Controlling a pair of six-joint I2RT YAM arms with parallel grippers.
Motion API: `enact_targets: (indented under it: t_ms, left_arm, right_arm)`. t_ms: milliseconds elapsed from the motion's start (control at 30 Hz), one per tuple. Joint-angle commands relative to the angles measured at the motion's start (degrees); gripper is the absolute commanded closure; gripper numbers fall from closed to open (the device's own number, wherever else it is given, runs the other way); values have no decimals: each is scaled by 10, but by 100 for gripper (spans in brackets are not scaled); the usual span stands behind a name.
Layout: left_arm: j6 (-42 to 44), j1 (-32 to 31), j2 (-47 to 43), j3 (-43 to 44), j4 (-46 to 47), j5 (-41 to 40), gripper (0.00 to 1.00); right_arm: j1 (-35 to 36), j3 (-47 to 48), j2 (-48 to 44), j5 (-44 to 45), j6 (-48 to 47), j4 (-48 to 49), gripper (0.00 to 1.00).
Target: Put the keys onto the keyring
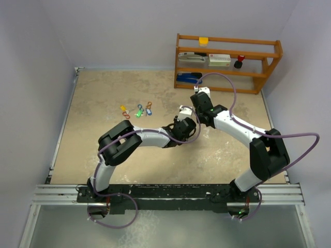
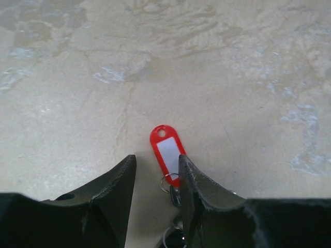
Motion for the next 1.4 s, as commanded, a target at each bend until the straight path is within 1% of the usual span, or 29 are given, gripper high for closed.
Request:
enact_targets:
  t_ms: [0, 267, 467, 667, 767, 867, 967, 1100, 1200, 1367]
  left_arm:
    - [20, -2, 29, 14, -96, -63, 64]
    - [23, 14, 35, 23, -129, -99, 64]
    - [24, 61, 22, 18, -141, -99, 64]
    - [25, 106, -6, 2, -145, -106, 63]
    - [26, 113, -32, -2, -150, -135, 63]
    - [28, 113, -70, -10, -140, -141, 62]
    - [32, 113, -110, -24, -118, -120, 62]
    - [37, 111, -137, -43, -92, -81, 61]
    - [40, 106, -140, -50, -80, -61, 60]
    - [29, 101, -127, -53, -90, -28, 60]
  right_arm:
    - [3, -2, -21, 20, -6, 11, 100]
    - [3, -5, -19, 20, -6, 13, 100]
    - [2, -6, -19, 20, -7, 14, 100]
    - [2, -6, -19, 17, -6, 16, 100]
    - [2, -7, -19, 16, -5, 16, 100]
    - [2, -7, -19, 14, -5, 17, 100]
    - [2, -7, -18, 12, -6, 18, 100]
    - [2, -8, -16, 8, -5, 19, 100]
    - [2, -7, -15, 6, -6, 20, 100]
    - [2, -6, -15, 3, -6, 19, 100]
